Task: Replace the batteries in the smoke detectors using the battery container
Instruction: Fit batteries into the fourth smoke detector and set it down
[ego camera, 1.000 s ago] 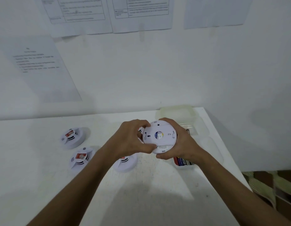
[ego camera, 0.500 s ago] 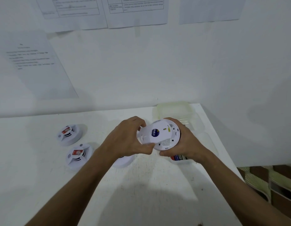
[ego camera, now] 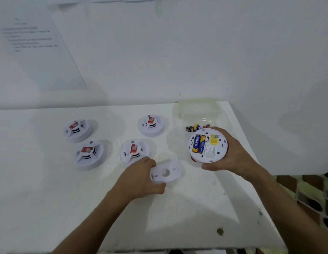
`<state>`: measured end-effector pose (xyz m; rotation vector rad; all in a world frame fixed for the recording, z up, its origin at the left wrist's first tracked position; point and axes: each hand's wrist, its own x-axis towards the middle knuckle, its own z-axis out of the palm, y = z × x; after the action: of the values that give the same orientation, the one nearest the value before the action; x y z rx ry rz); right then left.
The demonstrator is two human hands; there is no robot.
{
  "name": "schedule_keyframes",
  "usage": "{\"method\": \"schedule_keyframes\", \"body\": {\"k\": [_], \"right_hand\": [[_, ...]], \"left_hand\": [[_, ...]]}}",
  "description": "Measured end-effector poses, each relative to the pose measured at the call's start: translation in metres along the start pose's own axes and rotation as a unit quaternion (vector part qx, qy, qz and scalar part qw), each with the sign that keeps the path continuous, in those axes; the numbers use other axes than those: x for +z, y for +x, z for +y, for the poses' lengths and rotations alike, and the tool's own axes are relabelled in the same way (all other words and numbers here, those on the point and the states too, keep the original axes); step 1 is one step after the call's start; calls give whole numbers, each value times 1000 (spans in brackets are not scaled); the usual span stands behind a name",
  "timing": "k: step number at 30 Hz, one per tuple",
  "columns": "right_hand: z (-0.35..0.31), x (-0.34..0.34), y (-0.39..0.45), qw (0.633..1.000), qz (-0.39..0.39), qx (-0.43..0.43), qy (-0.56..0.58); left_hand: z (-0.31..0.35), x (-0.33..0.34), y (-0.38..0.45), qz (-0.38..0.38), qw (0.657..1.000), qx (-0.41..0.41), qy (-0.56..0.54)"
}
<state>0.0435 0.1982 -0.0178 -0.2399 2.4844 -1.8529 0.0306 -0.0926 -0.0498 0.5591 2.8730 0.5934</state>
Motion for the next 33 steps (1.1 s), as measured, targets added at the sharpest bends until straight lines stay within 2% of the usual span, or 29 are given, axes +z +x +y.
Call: {"method": "schedule_keyframes", "body": {"k": [6, 11, 16, 19, 23, 33], "right_hand": [[-2, 5, -2, 1000, -14, 4, -14], [-8, 3, -2, 1000, -22, -15, -9], [-12, 2, 3, 999, -32, -37, -4], [-14, 2, 7, 998, -26, -50, -15], [-16, 0, 10, 997, -22, -72, -26], [-16, -23, 11, 996, -22, -78, -25]], "left_hand": [[1, 9, 7, -26, 1000, 0, 17], [10, -6, 7, -5, 1000, 15, 11], [51, -52, 21, 67, 989, 64, -113], [78, -75, 33, 35, 983, 96, -152], [94, -86, 47, -21, 985, 132, -110], [120, -87, 65, -35, 986, 148, -68]]}}
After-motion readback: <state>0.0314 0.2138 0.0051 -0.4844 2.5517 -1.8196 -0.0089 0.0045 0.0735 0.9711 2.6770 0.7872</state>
